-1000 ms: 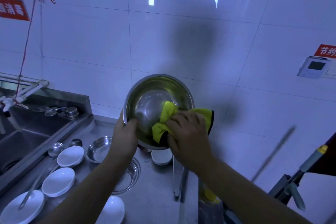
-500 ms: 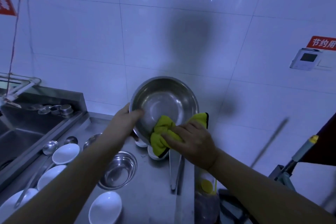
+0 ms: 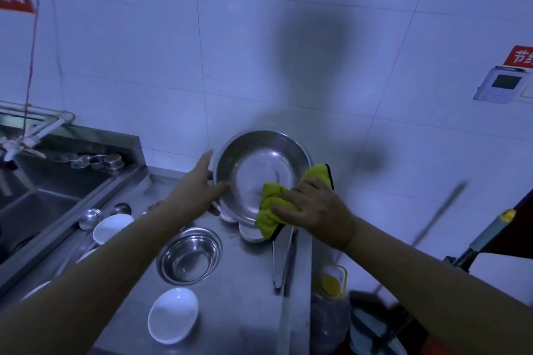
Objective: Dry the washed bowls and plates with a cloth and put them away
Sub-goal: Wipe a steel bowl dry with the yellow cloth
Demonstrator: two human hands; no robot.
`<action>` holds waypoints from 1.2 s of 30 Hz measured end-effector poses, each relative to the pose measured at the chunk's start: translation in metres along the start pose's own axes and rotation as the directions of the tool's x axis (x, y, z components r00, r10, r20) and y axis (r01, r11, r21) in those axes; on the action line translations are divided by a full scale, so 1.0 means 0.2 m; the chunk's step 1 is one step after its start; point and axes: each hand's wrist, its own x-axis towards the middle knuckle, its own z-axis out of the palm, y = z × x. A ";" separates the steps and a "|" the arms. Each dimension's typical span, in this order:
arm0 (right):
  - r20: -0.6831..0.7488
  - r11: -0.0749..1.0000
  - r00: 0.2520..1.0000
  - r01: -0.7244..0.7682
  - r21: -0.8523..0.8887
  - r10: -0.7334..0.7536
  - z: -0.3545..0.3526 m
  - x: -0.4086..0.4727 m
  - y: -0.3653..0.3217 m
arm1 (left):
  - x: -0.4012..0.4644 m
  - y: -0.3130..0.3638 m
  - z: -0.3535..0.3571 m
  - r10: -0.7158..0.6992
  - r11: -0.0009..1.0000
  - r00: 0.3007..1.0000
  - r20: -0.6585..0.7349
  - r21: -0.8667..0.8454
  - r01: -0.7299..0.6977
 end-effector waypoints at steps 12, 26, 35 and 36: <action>-0.096 0.936 0.939 -0.312 0.163 0.329 -0.03 -0.01 -0.09 | -0.08 -0.16 0.16 0.720 0.362 0.662 0.208 0.702 -0.614; -0.021 0.833 0.859 -0.490 0.258 0.511 0.04 0.07 -0.32 | -0.12 -0.05 0.36 -0.235 0.646 0.969 0.077 -0.733 0.215; -0.179 0.786 0.788 -0.508 0.352 0.589 0.07 0.23 -0.29 | -0.12 0.00 0.41 -0.310 0.602 0.951 0.027 -0.768 0.218; -0.184 0.728 0.733 -0.547 0.413 0.655 0.07 0.25 -0.26 | -0.12 0.01 0.40 -0.307 0.601 0.952 0.010 -0.774 0.202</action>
